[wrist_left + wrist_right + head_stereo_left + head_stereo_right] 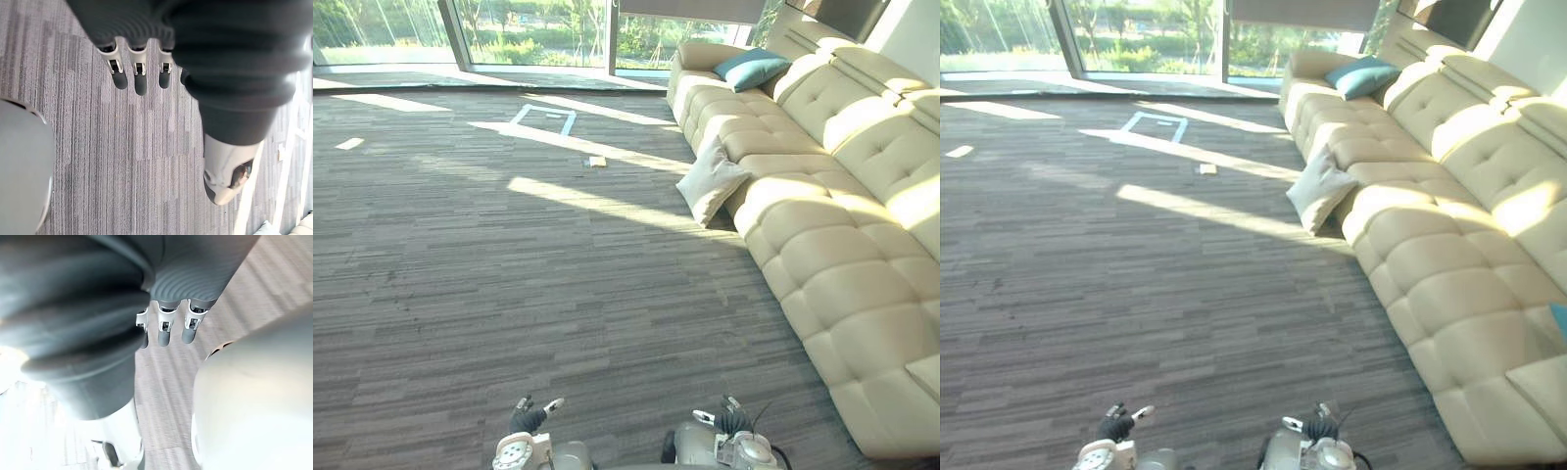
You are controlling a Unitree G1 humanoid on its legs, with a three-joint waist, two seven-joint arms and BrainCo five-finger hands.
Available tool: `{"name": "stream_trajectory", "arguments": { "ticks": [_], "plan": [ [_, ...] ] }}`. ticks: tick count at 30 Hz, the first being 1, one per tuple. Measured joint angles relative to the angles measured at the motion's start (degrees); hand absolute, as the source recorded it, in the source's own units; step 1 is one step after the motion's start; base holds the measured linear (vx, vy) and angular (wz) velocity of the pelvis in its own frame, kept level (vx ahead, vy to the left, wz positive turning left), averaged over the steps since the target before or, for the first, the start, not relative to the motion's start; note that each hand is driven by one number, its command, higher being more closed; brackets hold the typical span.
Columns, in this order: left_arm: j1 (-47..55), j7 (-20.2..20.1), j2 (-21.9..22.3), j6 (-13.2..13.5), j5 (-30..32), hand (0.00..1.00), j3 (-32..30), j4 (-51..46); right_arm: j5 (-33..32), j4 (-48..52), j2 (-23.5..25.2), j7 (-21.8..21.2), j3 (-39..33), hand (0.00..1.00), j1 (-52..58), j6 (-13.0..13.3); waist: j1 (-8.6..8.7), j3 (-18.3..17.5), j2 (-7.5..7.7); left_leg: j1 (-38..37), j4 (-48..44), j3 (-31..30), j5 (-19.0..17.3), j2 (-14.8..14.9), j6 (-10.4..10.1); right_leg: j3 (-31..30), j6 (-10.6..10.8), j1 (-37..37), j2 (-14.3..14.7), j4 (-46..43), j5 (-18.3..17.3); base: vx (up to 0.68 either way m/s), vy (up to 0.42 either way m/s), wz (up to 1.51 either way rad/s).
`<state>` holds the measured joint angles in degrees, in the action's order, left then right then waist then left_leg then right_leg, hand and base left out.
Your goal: Pick up cushions and gather them together orderly.
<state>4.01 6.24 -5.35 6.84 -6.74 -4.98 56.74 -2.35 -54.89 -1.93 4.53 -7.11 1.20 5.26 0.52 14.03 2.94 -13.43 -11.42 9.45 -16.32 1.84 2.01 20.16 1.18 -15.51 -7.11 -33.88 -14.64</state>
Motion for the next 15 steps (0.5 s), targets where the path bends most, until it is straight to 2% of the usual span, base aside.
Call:
{"name": "stream_trajectory", "arguments": {
  "ticks": [1, 2, 3, 4, 5, 6, 7, 8, 9, 10, 11, 12, 13, 14, 15],
  "plan": [
    [0.1, 0.0, 0.0, -0.1, 0.0, 0.0, 0.0, 0.1, 0.0, 0.0, -0.1, 0.0, 0.0, 0.0, -0.2, 0.0, 0.1, 0.0, -0.02, -1.0, 0.8, -0.2, 0.0, 0.0, -0.1, 0.4, -0.1, -0.6, 0.9, 4.8, 1.7, 0.71, -0.011, 0.24],
    [0.2, -0.1, 0.0, -0.1, 0.0, 0.0, 0.3, 0.1, 0.0, 0.1, -0.2, 0.0, -0.1, 0.0, -0.2, 0.0, 0.24, 0.0, -0.04, -2.4, 1.8, -0.7, -0.5, -0.1, -0.9, 0.7, -0.7, -1.1, 2.5, 13.3, 5.8, 0.73, -0.068, 0.36],
    [0.9, -0.2, 0.0, -0.1, 0.1, 0.0, 0.4, 0.1, 0.0, 0.1, -0.2, 0.0, -1.0, 0.0, -0.1, -0.1, 0.31, 0.0, 0.06, -5.4, 2.3, -1.4, -2.0, -0.6, -3.5, -0.4, -1.3, -1.5, 3.9, 19.6, 10.5, 0.73, -0.068, 0.44],
    [1.0, -0.2, 0.2, -0.1, 0.1, 0.0, 0.2, 0.1, -0.1, 0.2, -0.2, 0.0, -1.6, 0.0, 0.1, -0.1, 0.4, -0.1, 0.19, -6.9, 2.2, -2.2, -2.7, -0.9, -4.5, -1.7, -3.8, -1.5, 4.2, 19.4, 13.0, 0.9, -0.125, 0.67],
    [1.3, -0.2, 1.8, -0.1, 0.5, 0.0, -1.1, 0.1, 0.0, 0.5, -0.4, 0.0, -2.7, 0.0, 0.0, -0.2, 0.65, -0.7, -1.41, -8.5, -1.4, -4.3, -3.1, 0.5, -5.1, -3.5, -8.3, -1.9, 4.3, 12.0, 15.5, 0.46, -0.073, 0.5],
    [1.5, -0.3, 2.4, 0.0, 0.7, 0.0, -1.7, 0.0, 0.0, 0.6, -0.5, 0.0, -3.1, 0.0, 0.1, -0.2, 0.58, -1.3, -2.43, -7.5, -4.0, -4.6, -2.8, 1.1, -5.7, -2.8, -8.6, -1.9, 4.3, 10.8, 14.1, 0.89, -0.174, 0.59],
    [1.4, -0.4, 4.3, -0.1, 1.1, 0.0, -3.3, -0.1, 0.0, 1.1, -0.4, 0.1, -3.4, 0.0, 0.2, -0.3, 0.63, -1.8, -4.08, -2.6, -15.9, -5.2, -0.2, 2.8, -8.2, -1.1, -8.3, -0.3, 4.5, 8.9, 9.9, 0.58, -0.14, 0.34],
    [1.4, -0.3, 5.0, -0.1, 1.3, 0.0, -5.2, -0.4, 0.0, 2.4, -0.8, -0.1, -3.3, 0.0, 0.5, -0.6, 0.66, -1.6, -5.17, 1.3, -25.3, -5.1, 4.1, 4.2, -9.1, -1.0, -8.5, 1.8, 5.2, 9.3, 8.4, 0.99, -0.216, 0.27],
    [1.8, -0.3, 6.3, -0.1, 1.2, 0.0, -7.8, -1.2, 0.0, 3.0, -1.0, 0.1, -2.9, 0.0, 0.7, -0.9, 0.3, -1.2, -6.12, 7.5, -39.8, -3.9, 8.2, 8.0, -10.4, -1.5, -8.8, 6.3, 7.5, 12.1, 6.9, 0.83, -0.152, -0.04],
    [2.0, -0.3, 6.6, 0.1, 1.1, 0.0, -9.0, -2.7, -0.1, 3.0, -0.6, 0.2, -2.9, 0.0, 0.7, -1.3, -0.04, -0.8, -6.5, 10.9, -48.6, -1.3, 6.5, 10.9, -9.2, -2.2, -9.2, 11.5, 9.0, 14.6, 5.7, 0.81, -0.131, -0.19],
    [2.0, -0.3, 6.3, 0.1, 1.2, 0.0, -9.1, -3.2, -0.1, 2.8, -0.3, 0.2, -2.9, 0.0, 0.8, -1.4, -0.36, -0.4, -5.85, 12.2, -51.0, -0.3, 5.7, 11.6, -9.1, -2.5, -9.1, 13.9, 9.2, 15.8, 5.2, 0.62, -0.106, -0.3],
    [2.2, -0.4, 5.0, 0.2, 1.1, 0.0, -8.5, -3.8, -0.2, 1.8, 0.7, 0.1, -2.9, 0.0, 0.8, -1.5, -0.74, -0.1, -4.05, 16.0, -52.1, 1.5, 3.9, 11.5, -8.7, -3.6, -9.1, 19.4, 9.2, 19.0, 5.1, 0.46, -0.099, -0.23],
    [2.1, -0.5, 4.6, 0.3, 1.0, 0.0, -8.3, -4.1, -0.2, 1.5, 0.9, 0.2, -2.9, 0.0, 0.7, -1.5, -0.82, -0.2, -3.68, 17.4, -51.0, 2.4, 3.1, 11.5, -8.5, -4.2, -9.0, 21.1, 9.2, 20.3, 5.1, 0.53, -0.12, -0.45],
    [2.1, -0.6, 4.1, 0.5, 0.9, 0.0, -7.6, -4.6, -0.4, 0.5, 1.1, 0.1, -2.9, 0.0, 0.7, -1.5, -1.22, -0.1, -2.71, 20.9, -45.8, 4.6, 1.1, 11.3, -7.7, -5.8, -8.6, 24.4, 9.1, 23.2, 5.4, 0.51, -0.071, -0.67],
    [2.1, -0.8, 4.0, 0.6, 0.9, 0.0, -7.5, -5.2, -0.4, -0.3, 1.1, 0.2, -3.1, 0.0, 0.2, -1.8, -1.53, -0.1, -2.78, 23.9, -38.7, 5.5, 0.2, 10.5, -7.3, -7.5, -8.1, 27.0, 8.8, 25.1, 5.2, 0.39, -0.041, -0.73]
  ]
}}
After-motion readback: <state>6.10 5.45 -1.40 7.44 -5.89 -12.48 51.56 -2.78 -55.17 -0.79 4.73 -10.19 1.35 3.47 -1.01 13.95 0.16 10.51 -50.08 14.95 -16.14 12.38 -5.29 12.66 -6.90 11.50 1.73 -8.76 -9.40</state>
